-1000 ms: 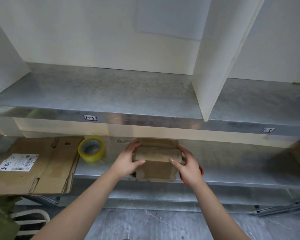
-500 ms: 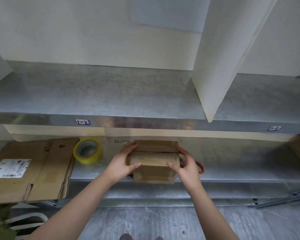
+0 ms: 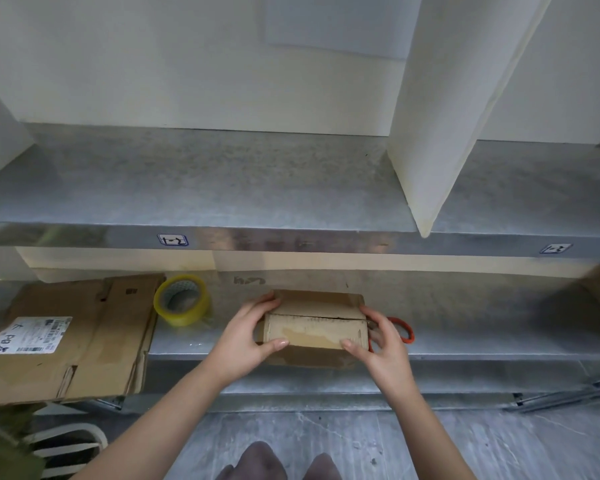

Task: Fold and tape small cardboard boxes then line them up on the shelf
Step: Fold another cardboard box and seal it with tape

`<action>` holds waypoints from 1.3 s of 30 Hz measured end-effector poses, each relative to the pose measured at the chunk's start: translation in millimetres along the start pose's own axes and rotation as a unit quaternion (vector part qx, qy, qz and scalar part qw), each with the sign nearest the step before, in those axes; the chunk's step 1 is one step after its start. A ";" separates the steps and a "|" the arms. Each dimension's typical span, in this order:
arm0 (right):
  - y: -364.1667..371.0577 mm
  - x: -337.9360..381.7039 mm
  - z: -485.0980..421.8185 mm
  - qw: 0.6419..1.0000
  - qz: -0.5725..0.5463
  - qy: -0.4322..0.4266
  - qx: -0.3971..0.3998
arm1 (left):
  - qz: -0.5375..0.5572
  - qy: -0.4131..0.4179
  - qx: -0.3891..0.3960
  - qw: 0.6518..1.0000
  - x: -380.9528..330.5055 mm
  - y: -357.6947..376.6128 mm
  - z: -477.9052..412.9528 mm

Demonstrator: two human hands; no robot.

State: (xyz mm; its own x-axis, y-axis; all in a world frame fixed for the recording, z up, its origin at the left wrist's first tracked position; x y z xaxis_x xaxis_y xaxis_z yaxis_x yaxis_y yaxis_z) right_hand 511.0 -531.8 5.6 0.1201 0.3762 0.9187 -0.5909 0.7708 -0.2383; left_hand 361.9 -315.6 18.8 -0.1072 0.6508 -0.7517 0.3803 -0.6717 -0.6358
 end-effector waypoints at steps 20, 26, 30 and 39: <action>-19.4 3.5 -60.9 0.996 0.074 0.036 0.024 | 0.028 -0.092 0.041 0.995 8.1 40.2 -63.9; -22.1 13.4 -87.7 0.994 0.106 0.006 0.016 | 0.096 -0.140 0.034 0.985 27.9 37.0 -67.8; -41.3 14.9 -100.2 0.995 0.076 0.019 0.056 | 0.095 -0.120 0.019 0.988 18.6 52.1 -66.0; -9.4 3.8 -90.1 0.994 0.096 -0.005 0.060 | -0.047 -0.103 0.046 0.993 35.4 35.2 -57.7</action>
State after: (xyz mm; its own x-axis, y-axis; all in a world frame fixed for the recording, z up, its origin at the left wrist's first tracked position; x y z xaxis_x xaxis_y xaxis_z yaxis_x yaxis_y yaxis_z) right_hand 588.9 -491.3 -17.1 -0.0122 0.5048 0.8632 -0.6926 0.6183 -0.3714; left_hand 424.5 -295.7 -20.1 -0.3270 0.6325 -0.7021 0.2755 -0.6469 -0.7111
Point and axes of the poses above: each hand's wrist, its own z-axis away from the middle knuckle, its own y-axis out of the palm, x = y × z, the point moved 5 cm from there along -z, towards the middle knuckle, and after that the axes turned 11 degrees about y, right-handed, at the moved point
